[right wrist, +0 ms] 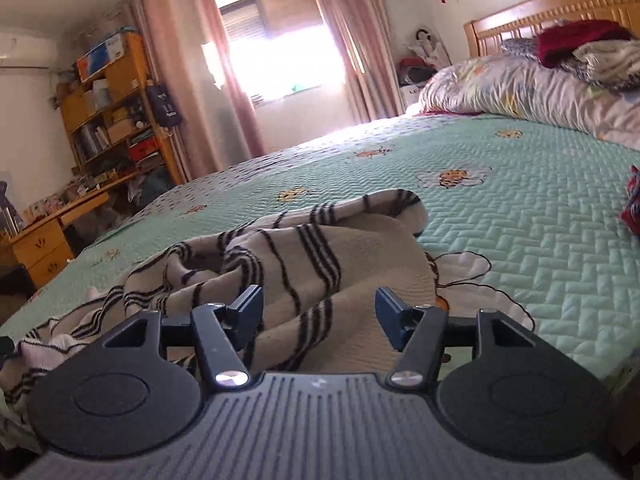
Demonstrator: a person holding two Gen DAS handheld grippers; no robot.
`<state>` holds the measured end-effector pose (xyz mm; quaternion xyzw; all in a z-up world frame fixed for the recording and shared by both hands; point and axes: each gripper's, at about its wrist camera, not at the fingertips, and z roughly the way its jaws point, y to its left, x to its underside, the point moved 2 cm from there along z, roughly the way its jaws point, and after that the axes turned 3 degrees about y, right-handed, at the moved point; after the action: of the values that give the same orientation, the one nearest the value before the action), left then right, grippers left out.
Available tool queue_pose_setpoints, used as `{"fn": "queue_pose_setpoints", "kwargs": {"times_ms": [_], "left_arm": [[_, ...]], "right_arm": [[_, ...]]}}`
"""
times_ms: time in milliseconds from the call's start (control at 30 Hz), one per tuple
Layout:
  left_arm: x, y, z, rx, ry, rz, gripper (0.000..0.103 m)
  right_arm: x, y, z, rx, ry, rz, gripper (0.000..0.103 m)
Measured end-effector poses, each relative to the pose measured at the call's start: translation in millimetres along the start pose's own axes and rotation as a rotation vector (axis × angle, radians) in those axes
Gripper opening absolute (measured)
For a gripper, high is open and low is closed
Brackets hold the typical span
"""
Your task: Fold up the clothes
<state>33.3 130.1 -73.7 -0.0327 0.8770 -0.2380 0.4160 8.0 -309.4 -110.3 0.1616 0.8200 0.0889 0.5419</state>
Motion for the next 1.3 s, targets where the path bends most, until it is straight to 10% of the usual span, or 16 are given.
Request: {"fn": "queue_pose_setpoints", "kwargs": {"times_ms": [200,333,567,867,900,1000,1300], "left_arm": [[-2,2,-6,0.032,-0.013,0.018,0.068],[-41,32,-3,-0.12,-0.073,0.011,0.075],[-75,77,55,-0.359,0.051,-0.032,0.082],[-64,55,111,-0.275,0.163,-0.033,0.092],[-65,51,115,-0.274,0.165,-0.032,0.085],[-66,37,118,-0.248,0.142,-0.012,0.02],[-70,20,100,-0.341,0.008,0.082,0.014]], "right_arm": [[4,9,2,-0.024,0.013,0.042,0.064],[10,12,-7,-0.027,0.005,0.038,0.065],[10,-2,-10,-0.037,0.008,0.112,0.069],[8,-17,-4,-0.111,0.041,0.223,0.072],[8,-19,-4,-0.118,0.046,0.242,0.073],[7,-31,-2,-0.139,0.059,0.321,0.074],[6,-62,-3,-0.165,0.047,0.471,0.074]]}}
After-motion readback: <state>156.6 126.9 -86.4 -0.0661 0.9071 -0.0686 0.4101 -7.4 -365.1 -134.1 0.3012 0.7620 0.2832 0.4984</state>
